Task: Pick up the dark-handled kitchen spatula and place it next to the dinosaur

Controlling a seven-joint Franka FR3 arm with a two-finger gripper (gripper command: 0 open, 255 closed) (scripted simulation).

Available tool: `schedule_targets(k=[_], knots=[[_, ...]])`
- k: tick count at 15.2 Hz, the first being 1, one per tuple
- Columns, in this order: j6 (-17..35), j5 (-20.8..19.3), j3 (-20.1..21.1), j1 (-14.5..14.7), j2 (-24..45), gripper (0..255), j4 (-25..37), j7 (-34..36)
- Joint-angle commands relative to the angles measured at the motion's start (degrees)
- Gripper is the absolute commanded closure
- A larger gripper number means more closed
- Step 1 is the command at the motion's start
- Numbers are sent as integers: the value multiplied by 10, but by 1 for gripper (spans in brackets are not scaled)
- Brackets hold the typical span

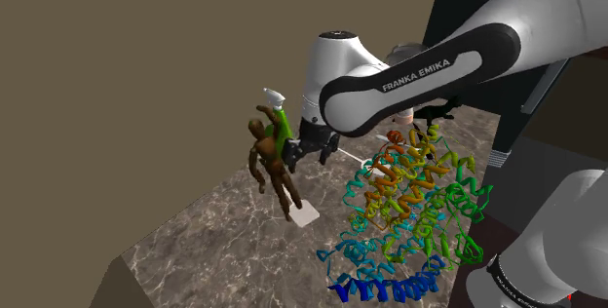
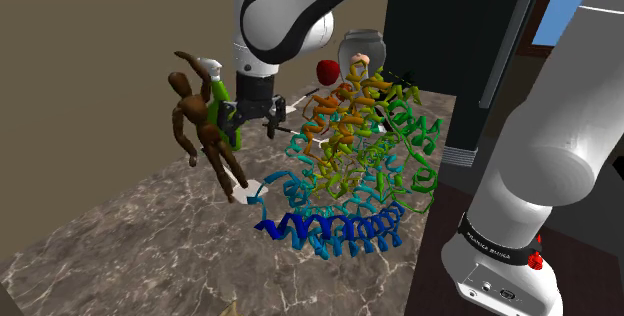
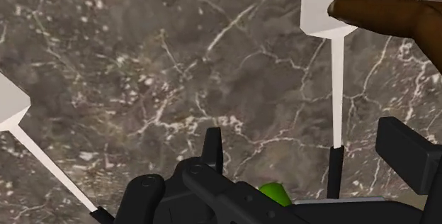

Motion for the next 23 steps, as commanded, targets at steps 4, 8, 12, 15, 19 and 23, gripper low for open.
schedule_targets(k=[4,8,12,15,19,23], knots=[[43,-15,14,11,91,0,58,39],[72,-24,14,14,115,0,53,46],[96,-34,13,18,138,0,50,53],[96,-34,13,18,138,0,50,53],[96,-34,13,18,138,0,50,53],[96,-34,13,18,138,255,50,53]])
